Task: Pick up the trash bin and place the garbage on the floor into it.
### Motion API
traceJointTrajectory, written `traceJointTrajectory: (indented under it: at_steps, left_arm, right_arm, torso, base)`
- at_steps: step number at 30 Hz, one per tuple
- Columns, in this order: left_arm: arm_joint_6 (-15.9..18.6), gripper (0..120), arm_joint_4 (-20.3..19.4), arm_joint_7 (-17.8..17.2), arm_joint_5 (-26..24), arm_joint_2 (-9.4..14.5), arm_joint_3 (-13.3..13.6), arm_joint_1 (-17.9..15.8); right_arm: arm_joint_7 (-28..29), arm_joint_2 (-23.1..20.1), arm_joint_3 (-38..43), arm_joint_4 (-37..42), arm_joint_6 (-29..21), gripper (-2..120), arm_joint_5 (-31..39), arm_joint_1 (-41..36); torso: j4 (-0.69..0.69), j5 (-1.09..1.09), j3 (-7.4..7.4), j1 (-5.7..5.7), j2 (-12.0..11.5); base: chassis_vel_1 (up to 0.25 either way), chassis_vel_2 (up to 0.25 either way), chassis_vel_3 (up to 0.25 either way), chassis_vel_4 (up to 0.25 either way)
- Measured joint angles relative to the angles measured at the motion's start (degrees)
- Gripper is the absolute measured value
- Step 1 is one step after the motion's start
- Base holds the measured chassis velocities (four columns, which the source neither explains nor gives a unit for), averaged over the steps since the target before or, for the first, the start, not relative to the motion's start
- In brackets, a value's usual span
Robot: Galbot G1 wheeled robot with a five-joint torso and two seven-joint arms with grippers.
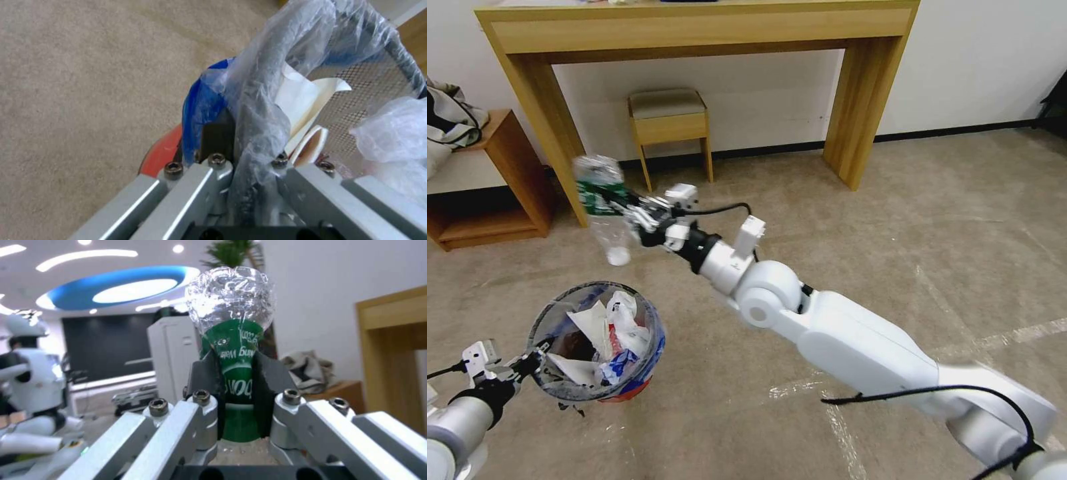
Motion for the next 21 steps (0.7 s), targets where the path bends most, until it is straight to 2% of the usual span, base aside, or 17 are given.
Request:
traceJointTrajectory:
  at_steps: [11, 21]
  left_arm:
    - [0.00, 1, -0.37, 0.00, 0.00, -0.17, 0.16, 0.05]
    - [-0.01, 1, -0.87, 0.02, -0.03, -0.31, 0.44, 0.29]
  right_arm:
    - [-1.22, 3.58, -8.20, -5.32, 3.66, 11, -5.03, 1.65]
    - [-2.66, 4.34, -9.91, -7.76, 5.70, 11, -6.96, 1.34]
  torso:
    - [0.00, 0.00, 0.00, 0.00, 0.00]
    - [0.00, 0.00, 0.00, 0.00, 0.00]
  base:
    - [0.000, 0.000, 0.000, 0.000]
    - [0.000, 0.000, 0.000, 0.000]
